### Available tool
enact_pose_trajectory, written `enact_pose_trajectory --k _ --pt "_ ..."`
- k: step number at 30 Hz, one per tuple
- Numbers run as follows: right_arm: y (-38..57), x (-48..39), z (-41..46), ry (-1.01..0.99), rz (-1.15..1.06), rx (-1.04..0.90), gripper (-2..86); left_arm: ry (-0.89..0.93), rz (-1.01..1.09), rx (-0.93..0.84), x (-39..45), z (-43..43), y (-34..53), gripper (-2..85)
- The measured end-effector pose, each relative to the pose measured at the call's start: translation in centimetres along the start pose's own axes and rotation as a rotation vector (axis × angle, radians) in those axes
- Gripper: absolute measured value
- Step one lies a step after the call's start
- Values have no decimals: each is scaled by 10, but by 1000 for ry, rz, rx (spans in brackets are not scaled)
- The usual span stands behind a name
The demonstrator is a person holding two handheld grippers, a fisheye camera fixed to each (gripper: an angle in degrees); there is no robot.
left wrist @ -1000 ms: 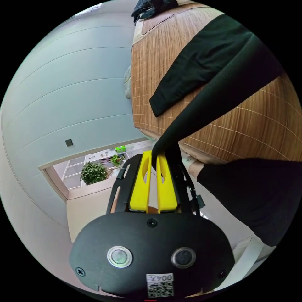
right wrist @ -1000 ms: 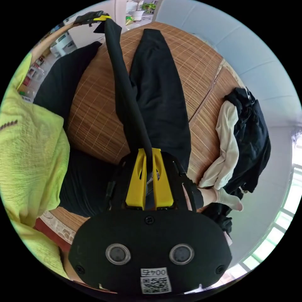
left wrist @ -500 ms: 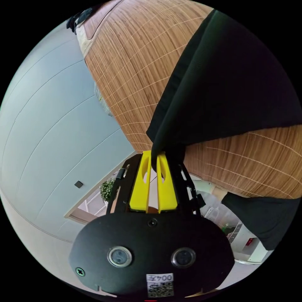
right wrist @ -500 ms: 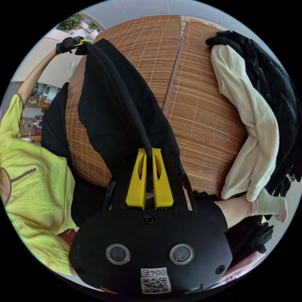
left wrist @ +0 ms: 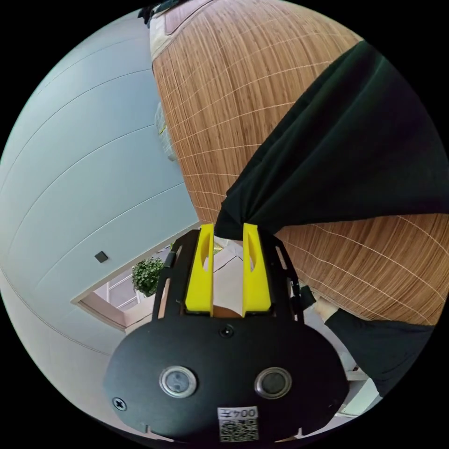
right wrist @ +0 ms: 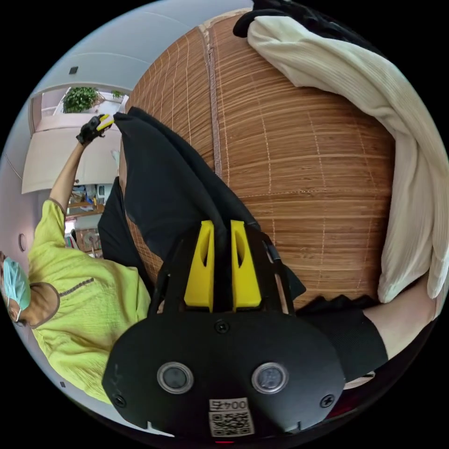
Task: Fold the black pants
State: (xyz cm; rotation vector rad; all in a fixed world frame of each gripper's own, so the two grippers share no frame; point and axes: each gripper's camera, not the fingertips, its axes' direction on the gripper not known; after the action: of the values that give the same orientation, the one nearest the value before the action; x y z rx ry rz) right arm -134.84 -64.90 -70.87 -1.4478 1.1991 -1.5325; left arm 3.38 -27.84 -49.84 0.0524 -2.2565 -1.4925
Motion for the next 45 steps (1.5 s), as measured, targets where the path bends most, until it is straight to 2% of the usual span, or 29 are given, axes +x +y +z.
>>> enact_pose_trajectory --k 3,7,12,14,16,18,20,23,25,26,28,31,36,40,45 --pt "13 8 -6 -46 48 89 64 27 -83 -3 -15 -7 -3 145" --pt "25 -2 2 -10 72 116 62 67 1 27 -13 -21 -17 168" --pt "36 -19 8 21 79 134 59 364 87 134 -19 -32 -23 161" --pt "42 -30 8 32 76 137 62 402 89 216 -16 -43 -18 147" --pt "54 -51 0 114 84 185 64 320 101 320 3 -63 -8 112" --pt "77 -86 -17 313 133 327 64 227 111 377 27 -77 -1 72" --pt "123 -146 -33 548 186 546 65 132 141 423 57 -91 2 37" --pt "169 -219 -7 554 156 636 68 5 149 423 106 -106 -5 13" --pt "179 -246 29 495 168 581 87 19 254 375 147 -107 -15 7" --pt "179 -259 56 515 189 522 99 21 278 346 156 -105 -18 6" --pt "172 -270 89 595 264 443 110 -137 334 311 192 -106 -17 3" --pt "151 -271 117 649 342 418 112 -133 353 258 203 -107 -14 2" --pt "111 -270 94 664 317 462 102 -25 362 242 222 -105 25 1" --pt "64 -254 58 675 160 311 94 117 263 278 244 -126 68 0" --pt "33 -225 9 721 161 152 93 220 124 419 281 -181 108 0"
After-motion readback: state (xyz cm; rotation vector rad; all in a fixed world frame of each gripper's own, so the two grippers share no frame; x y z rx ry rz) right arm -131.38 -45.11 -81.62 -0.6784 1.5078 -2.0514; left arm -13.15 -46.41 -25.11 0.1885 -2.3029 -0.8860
